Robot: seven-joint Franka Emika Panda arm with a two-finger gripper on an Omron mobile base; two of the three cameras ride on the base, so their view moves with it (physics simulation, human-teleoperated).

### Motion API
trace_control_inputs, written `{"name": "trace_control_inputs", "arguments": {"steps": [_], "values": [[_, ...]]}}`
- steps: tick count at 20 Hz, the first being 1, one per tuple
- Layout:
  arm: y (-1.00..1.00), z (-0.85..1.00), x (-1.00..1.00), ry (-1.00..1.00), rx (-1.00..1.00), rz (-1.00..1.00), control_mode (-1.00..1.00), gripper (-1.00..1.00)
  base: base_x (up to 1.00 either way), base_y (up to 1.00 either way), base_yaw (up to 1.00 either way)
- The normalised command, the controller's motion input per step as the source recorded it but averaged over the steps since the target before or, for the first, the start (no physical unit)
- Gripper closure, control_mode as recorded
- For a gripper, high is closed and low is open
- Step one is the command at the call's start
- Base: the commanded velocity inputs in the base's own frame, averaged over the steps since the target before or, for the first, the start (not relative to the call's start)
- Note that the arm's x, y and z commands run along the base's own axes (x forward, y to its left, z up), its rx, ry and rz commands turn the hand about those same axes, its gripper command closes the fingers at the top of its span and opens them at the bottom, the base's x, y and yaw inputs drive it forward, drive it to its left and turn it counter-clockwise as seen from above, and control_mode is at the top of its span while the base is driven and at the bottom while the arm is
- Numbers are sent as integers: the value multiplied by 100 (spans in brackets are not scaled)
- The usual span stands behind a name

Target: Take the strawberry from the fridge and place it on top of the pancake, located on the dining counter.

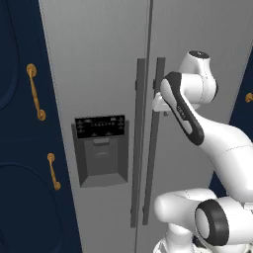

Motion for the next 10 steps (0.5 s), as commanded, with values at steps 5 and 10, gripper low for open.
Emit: {"name": "trace_control_inputs", "arguments": {"steps": [5,10], "values": [[0,0,0,0,0,0,100,-100,0,0,0],[0,0,0,0,0,0,100,-100,-33,-2,0]]}}
